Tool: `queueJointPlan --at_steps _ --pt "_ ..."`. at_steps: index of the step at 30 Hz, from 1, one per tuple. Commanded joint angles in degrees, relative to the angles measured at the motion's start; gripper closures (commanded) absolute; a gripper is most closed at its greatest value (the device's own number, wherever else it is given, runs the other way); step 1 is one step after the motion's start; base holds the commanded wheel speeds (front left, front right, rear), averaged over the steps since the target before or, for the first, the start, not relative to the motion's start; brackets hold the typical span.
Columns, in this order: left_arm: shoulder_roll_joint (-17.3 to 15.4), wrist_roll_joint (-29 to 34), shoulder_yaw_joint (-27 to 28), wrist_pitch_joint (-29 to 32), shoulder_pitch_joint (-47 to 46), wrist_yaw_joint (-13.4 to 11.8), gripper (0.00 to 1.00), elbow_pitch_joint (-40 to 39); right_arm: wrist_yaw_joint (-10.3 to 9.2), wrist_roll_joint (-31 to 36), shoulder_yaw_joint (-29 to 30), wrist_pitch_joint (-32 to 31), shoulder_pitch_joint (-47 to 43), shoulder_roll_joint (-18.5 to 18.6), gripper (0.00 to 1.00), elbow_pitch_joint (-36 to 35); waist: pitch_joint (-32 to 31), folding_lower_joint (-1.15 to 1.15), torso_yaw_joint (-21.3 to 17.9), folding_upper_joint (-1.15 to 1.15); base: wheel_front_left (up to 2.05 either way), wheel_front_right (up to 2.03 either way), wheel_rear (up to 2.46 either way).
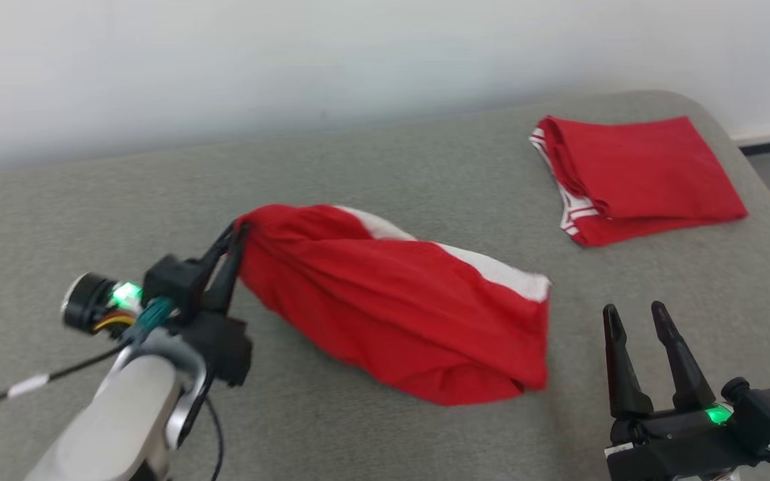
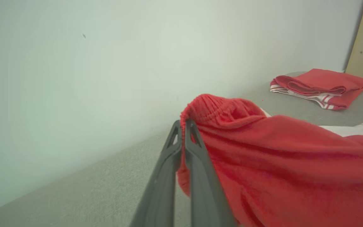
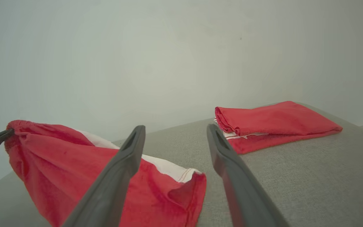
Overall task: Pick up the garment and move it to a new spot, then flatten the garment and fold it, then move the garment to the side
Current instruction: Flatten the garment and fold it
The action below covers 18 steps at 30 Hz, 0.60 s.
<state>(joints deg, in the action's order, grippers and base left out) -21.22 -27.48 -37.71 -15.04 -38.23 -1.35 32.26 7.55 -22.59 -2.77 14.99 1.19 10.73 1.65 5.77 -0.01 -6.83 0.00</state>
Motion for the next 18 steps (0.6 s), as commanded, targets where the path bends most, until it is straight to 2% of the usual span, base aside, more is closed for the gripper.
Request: queueJointPlan --at_steps 1,6,13,18 --pt "-0.3 0.4 0.3 -0.2 1.3 -0.3 1.0 -0.5 -0.16 0.2 -0.2 0.3 -0.5 0.1 0.0 0.0 -1.7 0.01 2.4 0.0 0.0 0.0 0.0" --pt "-2.1 2.4 4.5 -0.2 10.0 -1.6 1.0 -8.2 -0.16 0.3 0.0 0.3 -1.5 -0.1 0.0 0.1 -2.5 0.01 3.8 0.0 0.0 0.0 0.0" --pt "1.1 3.8 8.9 -0.2 20.2 -2.2 1.0 -13.4 -0.16 0.1 -0.1 0.3 -2.6 0.0 0.0 -0.1 -2.7 0.01 4.5 0.0 0.0 0.0 0.0" --pt "4.0 5.8 11.4 -0.2 27.3 -1.1 1.0 -16.1 -0.16 -0.2 0.1 0.2 -2.8 -0.1 0.0 -0.4 -2.2 0.01 4.5 0.0 0.0 0.0 0.0"
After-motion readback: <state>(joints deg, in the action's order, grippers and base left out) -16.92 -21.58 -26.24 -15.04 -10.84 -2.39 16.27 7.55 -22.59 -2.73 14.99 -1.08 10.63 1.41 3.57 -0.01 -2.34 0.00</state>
